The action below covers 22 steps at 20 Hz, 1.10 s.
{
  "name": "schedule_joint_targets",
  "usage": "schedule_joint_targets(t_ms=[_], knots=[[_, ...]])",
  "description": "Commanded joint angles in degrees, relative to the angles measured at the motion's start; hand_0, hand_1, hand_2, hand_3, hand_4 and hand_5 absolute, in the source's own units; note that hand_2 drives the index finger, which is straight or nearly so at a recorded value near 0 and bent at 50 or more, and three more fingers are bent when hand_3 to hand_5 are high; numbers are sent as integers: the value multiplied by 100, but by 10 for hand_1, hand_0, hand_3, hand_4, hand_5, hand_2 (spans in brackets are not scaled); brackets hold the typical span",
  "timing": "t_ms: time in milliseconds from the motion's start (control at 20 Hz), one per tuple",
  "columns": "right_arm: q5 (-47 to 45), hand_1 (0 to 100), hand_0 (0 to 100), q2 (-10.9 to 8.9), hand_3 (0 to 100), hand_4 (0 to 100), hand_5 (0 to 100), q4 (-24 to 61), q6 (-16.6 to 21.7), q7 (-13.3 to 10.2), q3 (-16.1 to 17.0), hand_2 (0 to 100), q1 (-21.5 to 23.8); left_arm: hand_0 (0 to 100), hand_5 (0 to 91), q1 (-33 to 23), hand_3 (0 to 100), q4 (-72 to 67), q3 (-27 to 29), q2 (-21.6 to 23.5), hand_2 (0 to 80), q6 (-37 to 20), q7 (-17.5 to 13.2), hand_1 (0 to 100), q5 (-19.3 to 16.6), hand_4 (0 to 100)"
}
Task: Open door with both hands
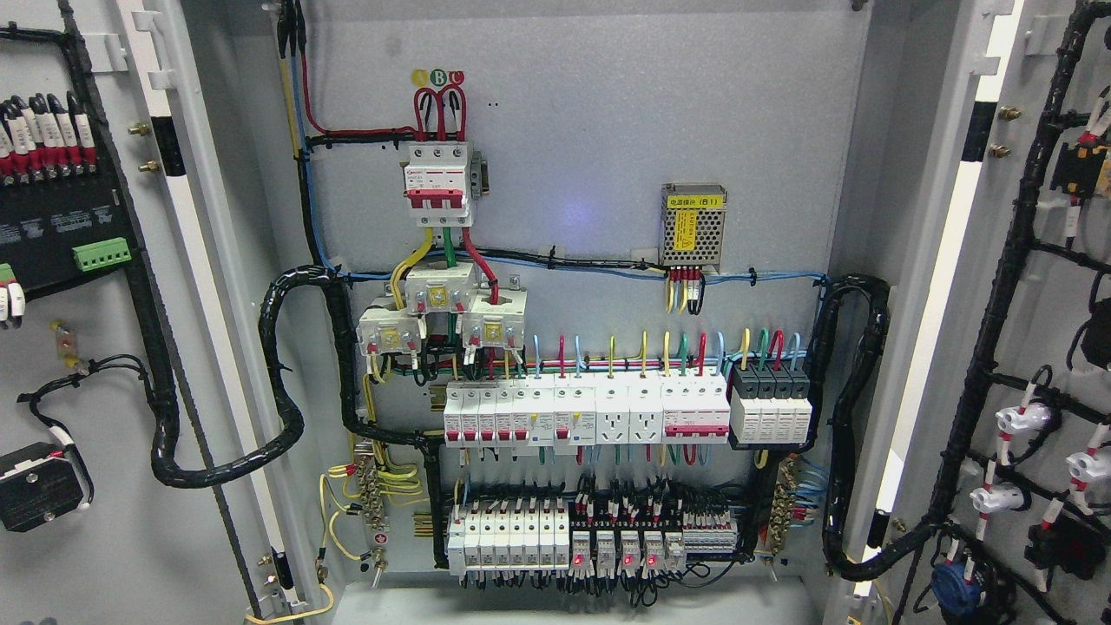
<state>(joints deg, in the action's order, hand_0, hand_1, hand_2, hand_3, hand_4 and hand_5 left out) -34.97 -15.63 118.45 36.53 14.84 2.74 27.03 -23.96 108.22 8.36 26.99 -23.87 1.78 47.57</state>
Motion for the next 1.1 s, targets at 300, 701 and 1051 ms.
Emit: schedule_joint_targets(t_ms=[300,701,1051], knots=[[1044,0,191,-107,0,0,0,-2016,20,1,-1284,0,13,0,0,-609,0,-28,-1292,-475,0,14,-55,0,-669,0],[1053,0,191,271,0,0,0,-4275,29,10,-1390,0,22,0,0,-619,0,-1539,-1784,-888,0,6,-64,0,-731,0],[1062,0,191,588,0,0,0,-5760,29,10,-1381,0,-22,0,0,-487,0,-3225,-2118,-1126,0,6,-538,0,-740,0]])
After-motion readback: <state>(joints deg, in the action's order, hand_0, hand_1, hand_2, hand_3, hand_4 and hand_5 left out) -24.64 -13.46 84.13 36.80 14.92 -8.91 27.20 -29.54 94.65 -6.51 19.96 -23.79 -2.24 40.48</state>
